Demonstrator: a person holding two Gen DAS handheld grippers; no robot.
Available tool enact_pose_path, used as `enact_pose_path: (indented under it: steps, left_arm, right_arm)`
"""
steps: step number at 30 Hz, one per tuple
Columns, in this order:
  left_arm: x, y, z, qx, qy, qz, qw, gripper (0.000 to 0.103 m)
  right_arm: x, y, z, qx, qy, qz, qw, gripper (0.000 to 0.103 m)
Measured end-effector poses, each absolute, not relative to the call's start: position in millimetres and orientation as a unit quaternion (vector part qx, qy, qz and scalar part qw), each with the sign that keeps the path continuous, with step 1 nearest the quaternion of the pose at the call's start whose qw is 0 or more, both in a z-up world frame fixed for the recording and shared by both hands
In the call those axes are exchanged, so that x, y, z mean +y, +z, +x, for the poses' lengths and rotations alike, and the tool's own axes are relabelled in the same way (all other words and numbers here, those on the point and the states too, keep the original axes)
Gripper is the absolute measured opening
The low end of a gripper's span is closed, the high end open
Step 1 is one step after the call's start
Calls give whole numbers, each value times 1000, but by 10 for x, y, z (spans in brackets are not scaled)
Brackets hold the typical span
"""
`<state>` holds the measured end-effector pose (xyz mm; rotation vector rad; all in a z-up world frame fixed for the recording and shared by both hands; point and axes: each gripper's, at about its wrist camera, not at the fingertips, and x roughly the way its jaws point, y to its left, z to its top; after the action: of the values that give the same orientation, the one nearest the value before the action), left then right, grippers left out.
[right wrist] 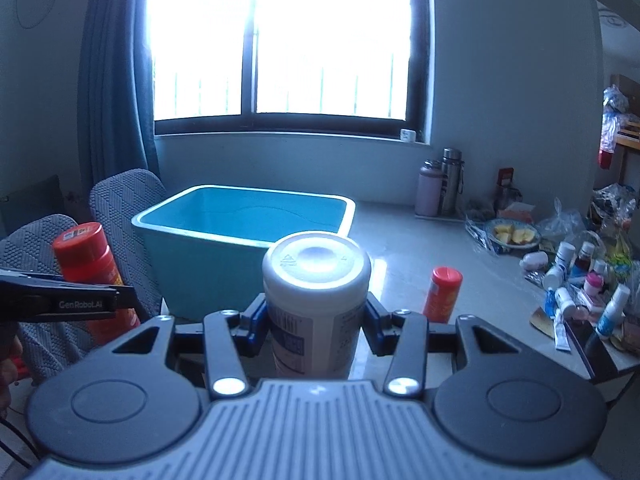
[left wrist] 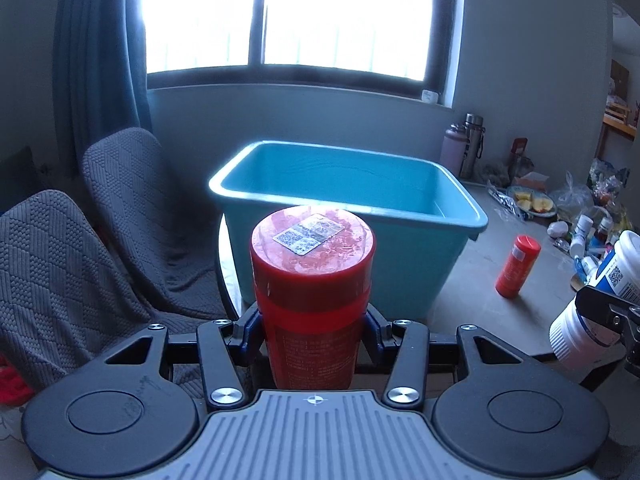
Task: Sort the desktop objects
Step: 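Carry the red canister in the left gripper while the right gripper carries the jar to the bin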
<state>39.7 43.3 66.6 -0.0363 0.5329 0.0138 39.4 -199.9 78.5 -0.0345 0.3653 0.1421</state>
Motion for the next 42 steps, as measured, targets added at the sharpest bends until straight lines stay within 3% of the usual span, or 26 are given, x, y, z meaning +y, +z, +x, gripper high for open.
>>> enact_pose_path:
  steps: [21,42]
  left_arm:
    - [558,1425,1515,232,14,-21,972,50]
    - [468,1238,2639,255,48,-22,965,50]
  right_arm:
    - [-1935,1204,1523,142,103,10,984,48]
    - [-1933,1008,2563,156,154,0,976,48]
